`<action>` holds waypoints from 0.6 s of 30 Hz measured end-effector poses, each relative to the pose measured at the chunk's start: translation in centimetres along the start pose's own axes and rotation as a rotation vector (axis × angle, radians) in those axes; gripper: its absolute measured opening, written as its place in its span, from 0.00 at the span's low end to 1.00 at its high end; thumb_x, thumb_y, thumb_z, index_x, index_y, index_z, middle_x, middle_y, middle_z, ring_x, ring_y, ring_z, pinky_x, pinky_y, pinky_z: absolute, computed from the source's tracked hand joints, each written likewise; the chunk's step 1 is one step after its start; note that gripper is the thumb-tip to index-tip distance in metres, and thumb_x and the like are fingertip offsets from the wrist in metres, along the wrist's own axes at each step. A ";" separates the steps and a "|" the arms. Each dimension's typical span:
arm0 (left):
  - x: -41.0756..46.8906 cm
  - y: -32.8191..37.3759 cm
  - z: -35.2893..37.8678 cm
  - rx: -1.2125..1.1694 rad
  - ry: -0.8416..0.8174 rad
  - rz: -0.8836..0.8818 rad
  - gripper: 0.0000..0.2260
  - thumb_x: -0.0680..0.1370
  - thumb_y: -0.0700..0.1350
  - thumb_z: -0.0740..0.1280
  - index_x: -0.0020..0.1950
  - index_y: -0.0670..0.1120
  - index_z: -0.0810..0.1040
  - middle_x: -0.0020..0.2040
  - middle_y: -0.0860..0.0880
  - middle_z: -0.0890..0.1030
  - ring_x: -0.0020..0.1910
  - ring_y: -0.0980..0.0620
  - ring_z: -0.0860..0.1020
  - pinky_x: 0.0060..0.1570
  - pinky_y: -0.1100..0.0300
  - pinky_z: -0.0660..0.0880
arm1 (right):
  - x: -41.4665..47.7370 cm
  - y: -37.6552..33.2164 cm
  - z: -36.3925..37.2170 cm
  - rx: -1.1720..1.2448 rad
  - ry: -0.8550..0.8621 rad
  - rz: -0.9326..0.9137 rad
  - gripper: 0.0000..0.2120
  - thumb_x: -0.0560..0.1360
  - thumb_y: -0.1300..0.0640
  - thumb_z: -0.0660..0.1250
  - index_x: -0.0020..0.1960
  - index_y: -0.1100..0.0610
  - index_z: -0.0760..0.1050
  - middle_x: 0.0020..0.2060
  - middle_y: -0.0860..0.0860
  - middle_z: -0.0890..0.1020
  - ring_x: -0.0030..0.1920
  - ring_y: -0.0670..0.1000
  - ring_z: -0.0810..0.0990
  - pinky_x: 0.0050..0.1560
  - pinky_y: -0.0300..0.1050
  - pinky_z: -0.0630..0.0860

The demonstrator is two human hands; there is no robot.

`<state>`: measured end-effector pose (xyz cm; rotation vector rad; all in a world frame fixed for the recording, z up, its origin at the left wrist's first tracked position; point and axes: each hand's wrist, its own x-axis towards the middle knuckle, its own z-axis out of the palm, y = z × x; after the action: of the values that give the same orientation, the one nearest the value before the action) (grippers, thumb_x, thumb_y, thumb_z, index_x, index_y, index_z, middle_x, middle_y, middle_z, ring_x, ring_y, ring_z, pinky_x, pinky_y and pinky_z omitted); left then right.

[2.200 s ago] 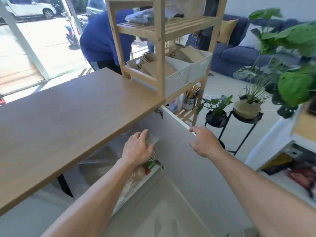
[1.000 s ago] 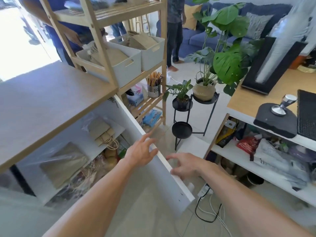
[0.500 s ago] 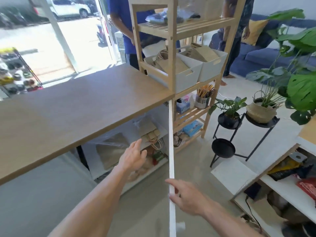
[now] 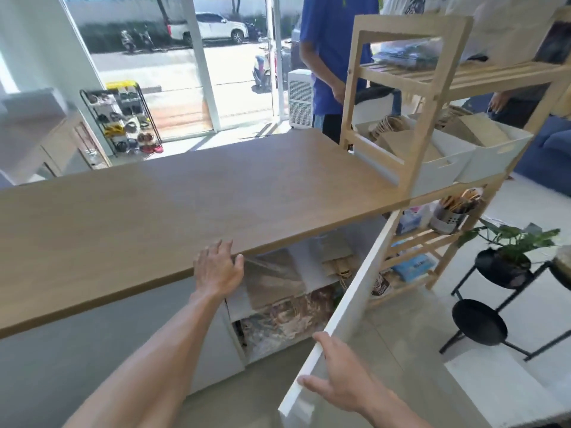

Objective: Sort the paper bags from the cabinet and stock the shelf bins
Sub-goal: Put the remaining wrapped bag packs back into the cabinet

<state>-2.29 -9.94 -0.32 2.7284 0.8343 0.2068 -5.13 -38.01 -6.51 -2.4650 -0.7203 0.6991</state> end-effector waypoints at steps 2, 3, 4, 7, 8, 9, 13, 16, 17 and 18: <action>0.8 -2.0 -0.4 0.036 -0.008 -0.052 0.24 0.81 0.55 0.57 0.75 0.48 0.65 0.75 0.46 0.66 0.73 0.43 0.64 0.71 0.47 0.59 | 1.0 -1.3 0.8 0.032 0.028 0.018 0.59 0.50 0.16 0.45 0.74 0.47 0.56 0.66 0.48 0.70 0.66 0.51 0.71 0.65 0.47 0.68; 1.3 -3.4 -0.5 0.042 -0.014 -0.086 0.24 0.81 0.55 0.57 0.75 0.49 0.64 0.75 0.46 0.66 0.73 0.43 0.64 0.72 0.46 0.58 | 1.6 -2.3 1.3 0.043 0.031 0.020 0.57 0.53 0.16 0.47 0.75 0.47 0.54 0.67 0.48 0.69 0.67 0.51 0.70 0.67 0.46 0.68; 1.7 -4.4 -0.5 0.046 -0.026 -0.112 0.24 0.80 0.56 0.56 0.75 0.49 0.64 0.75 0.45 0.66 0.73 0.43 0.63 0.72 0.45 0.57 | 2.0 -3.1 1.7 0.055 0.036 0.025 0.54 0.58 0.18 0.51 0.76 0.47 0.53 0.68 0.48 0.67 0.68 0.51 0.69 0.68 0.46 0.67; 2.6 -6.8 -0.4 0.061 -0.065 -0.151 0.24 0.80 0.57 0.55 0.75 0.50 0.65 0.75 0.45 0.66 0.73 0.43 0.63 0.72 0.43 0.57 | 3.1 -5.1 2.7 0.105 0.082 0.023 0.43 0.71 0.32 0.60 0.78 0.46 0.45 0.71 0.48 0.63 0.70 0.50 0.66 0.68 0.44 0.65; 2.8 -7.4 -0.3 0.068 -0.073 -0.150 0.24 0.80 0.57 0.55 0.75 0.51 0.65 0.75 0.45 0.66 0.74 0.43 0.63 0.72 0.43 0.58 | 3.4 -5.7 2.9 0.134 0.087 0.028 0.42 0.73 0.34 0.60 0.78 0.45 0.42 0.71 0.48 0.62 0.71 0.50 0.66 0.68 0.44 0.65; 3.1 -7.8 -0.3 0.075 -0.075 -0.147 0.24 0.80 0.58 0.55 0.75 0.52 0.64 0.75 0.46 0.65 0.74 0.44 0.62 0.72 0.43 0.58 | 3.8 -6.1 3.2 0.159 0.089 0.036 0.42 0.74 0.34 0.60 0.77 0.45 0.39 0.71 0.49 0.62 0.71 0.50 0.66 0.68 0.44 0.65; 4.8 -9.3 -0.2 0.070 -0.126 -0.127 0.27 0.80 0.62 0.53 0.77 0.55 0.58 0.79 0.48 0.56 0.78 0.46 0.53 0.74 0.40 0.50 | 5.7 -7.8 4.3 0.225 0.063 0.054 0.45 0.74 0.33 0.59 0.75 0.42 0.29 0.69 0.50 0.70 0.67 0.50 0.72 0.65 0.44 0.67; 5.7 -10.0 -0.1 0.078 -0.203 -0.098 0.29 0.79 0.64 0.51 0.79 0.57 0.51 0.80 0.51 0.48 0.79 0.48 0.46 0.74 0.38 0.43 | 6.5 -9.0 5.6 0.269 0.054 0.032 0.49 0.72 0.35 0.62 0.73 0.41 0.25 0.53 0.47 0.80 0.54 0.50 0.79 0.56 0.42 0.73; 6.0 -10.3 0.2 0.076 -0.212 -0.095 0.29 0.79 0.64 0.50 0.79 0.58 0.50 0.80 0.51 0.47 0.79 0.48 0.44 0.74 0.37 0.42 | 7.0 -9.4 6.3 0.256 0.048 0.022 0.51 0.72 0.37 0.63 0.72 0.41 0.23 0.49 0.46 0.81 0.50 0.50 0.80 0.53 0.42 0.74; 6.1 -10.5 0.4 0.075 -0.212 -0.092 0.29 0.79 0.65 0.50 0.79 0.58 0.49 0.80 0.52 0.46 0.79 0.48 0.43 0.74 0.37 0.41 | 7.4 -9.9 7.0 0.219 0.038 0.005 0.51 0.72 0.39 0.63 0.71 0.41 0.21 0.49 0.47 0.82 0.47 0.52 0.81 0.50 0.42 0.74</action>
<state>-2.73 1.73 -3.57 2.7107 0.9200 -0.1332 -7.28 -24.20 -8.71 -2.2748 -0.5896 0.6924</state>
